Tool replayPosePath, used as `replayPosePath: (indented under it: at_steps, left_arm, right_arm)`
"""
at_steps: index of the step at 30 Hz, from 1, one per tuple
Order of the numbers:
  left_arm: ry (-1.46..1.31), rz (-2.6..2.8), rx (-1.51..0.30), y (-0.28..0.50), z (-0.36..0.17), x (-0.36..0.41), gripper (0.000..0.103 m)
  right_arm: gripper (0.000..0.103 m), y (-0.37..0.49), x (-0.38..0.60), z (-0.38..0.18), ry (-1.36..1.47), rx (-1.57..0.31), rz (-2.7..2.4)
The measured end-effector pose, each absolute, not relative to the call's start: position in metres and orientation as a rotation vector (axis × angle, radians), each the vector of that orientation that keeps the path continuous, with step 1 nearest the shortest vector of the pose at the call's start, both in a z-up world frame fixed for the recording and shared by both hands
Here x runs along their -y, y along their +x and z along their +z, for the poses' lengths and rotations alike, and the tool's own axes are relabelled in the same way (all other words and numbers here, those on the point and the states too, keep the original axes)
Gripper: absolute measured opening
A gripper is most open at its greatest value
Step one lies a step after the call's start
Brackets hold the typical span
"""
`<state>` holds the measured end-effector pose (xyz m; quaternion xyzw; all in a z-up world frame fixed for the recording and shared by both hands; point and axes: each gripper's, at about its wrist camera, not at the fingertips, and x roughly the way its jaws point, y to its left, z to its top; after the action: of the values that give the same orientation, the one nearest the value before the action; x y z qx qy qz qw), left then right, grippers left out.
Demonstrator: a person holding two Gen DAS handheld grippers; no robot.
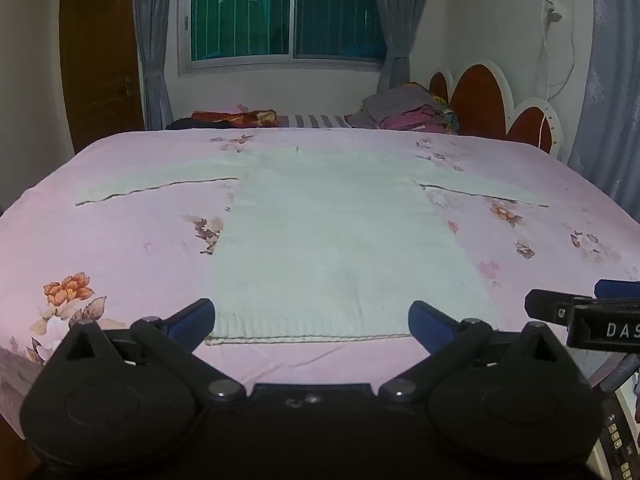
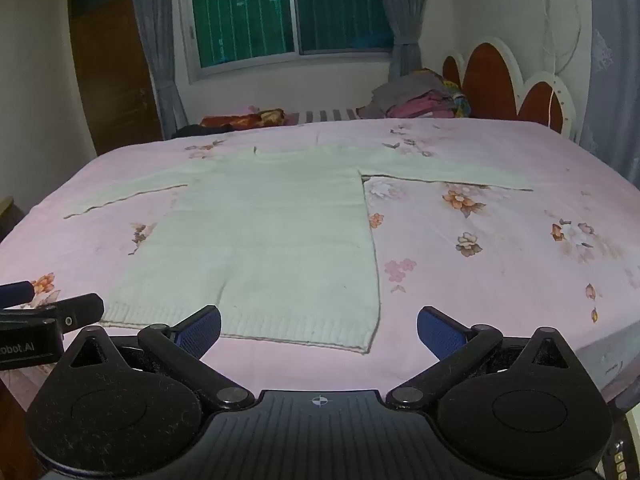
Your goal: Fold small clothes
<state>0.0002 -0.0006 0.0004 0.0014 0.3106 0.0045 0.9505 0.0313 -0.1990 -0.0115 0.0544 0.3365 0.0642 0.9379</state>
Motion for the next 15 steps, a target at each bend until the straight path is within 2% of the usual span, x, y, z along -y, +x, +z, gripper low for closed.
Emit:
replayPosePath:
  at_steps: [15]
  left_arm:
    - [-0.009, 0.018, -0.634, 0.0003, -0.0034, -0.0007, 0.103]
  right_arm:
    - [0.103, 0.0378, 0.1950, -0.0169, 0.104, -0.691, 0.140]
